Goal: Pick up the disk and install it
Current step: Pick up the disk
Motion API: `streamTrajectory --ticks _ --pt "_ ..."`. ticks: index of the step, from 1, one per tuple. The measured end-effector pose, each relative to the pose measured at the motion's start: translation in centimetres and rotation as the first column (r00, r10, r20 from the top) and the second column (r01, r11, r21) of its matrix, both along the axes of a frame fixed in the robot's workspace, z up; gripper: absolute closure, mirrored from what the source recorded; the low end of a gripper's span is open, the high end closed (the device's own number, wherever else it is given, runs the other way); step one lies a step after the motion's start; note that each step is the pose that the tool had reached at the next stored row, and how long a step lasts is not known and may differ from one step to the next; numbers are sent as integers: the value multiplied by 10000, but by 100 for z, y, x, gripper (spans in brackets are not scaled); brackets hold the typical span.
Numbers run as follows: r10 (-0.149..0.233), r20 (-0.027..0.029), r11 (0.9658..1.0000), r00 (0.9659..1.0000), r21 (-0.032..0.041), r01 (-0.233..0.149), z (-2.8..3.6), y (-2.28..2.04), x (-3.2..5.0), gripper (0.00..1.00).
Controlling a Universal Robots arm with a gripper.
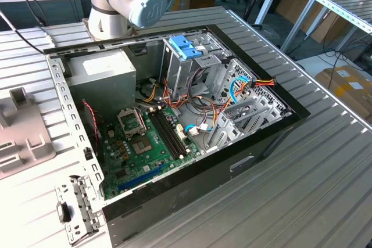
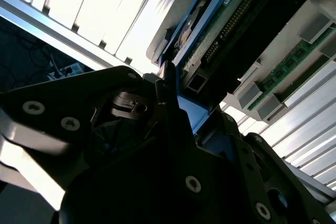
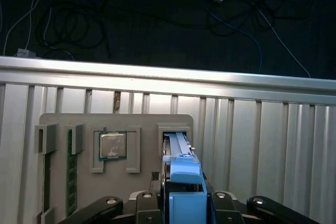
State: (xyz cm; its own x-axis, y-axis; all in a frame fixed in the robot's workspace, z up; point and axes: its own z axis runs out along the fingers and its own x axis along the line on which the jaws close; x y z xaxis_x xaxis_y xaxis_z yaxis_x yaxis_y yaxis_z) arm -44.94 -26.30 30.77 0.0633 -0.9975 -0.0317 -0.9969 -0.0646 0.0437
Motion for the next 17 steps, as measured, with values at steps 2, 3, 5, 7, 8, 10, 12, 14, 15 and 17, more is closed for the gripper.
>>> streamTrajectory --ticks 2,3,5,7,8,10,12,14,15,17 --pt "0 -1 10000 10000 10 0 32 0 0 63" --pt "0 -1 10000 10000 18 0 57 0 0 63" --pt "0 -1 10000 10000 27 0 90 0 0 63" --pt "1 0 10000 10000 35 -1 111 0 0 63" --pt "0 -1 10000 10000 37 0 123 0 0 63" --pt "0 -1 10000 10000 51 0 169 0 0 63" --pt "0 -1 10000 10000 63 0 198 0 0 63" --pt "0 -1 10000 10000 73 0 216 0 0 63" --pt "0 -1 10000 10000 83 0 231 0 0 63" --pt "0 -1 10000 10000 92 0 246 0 0 63"
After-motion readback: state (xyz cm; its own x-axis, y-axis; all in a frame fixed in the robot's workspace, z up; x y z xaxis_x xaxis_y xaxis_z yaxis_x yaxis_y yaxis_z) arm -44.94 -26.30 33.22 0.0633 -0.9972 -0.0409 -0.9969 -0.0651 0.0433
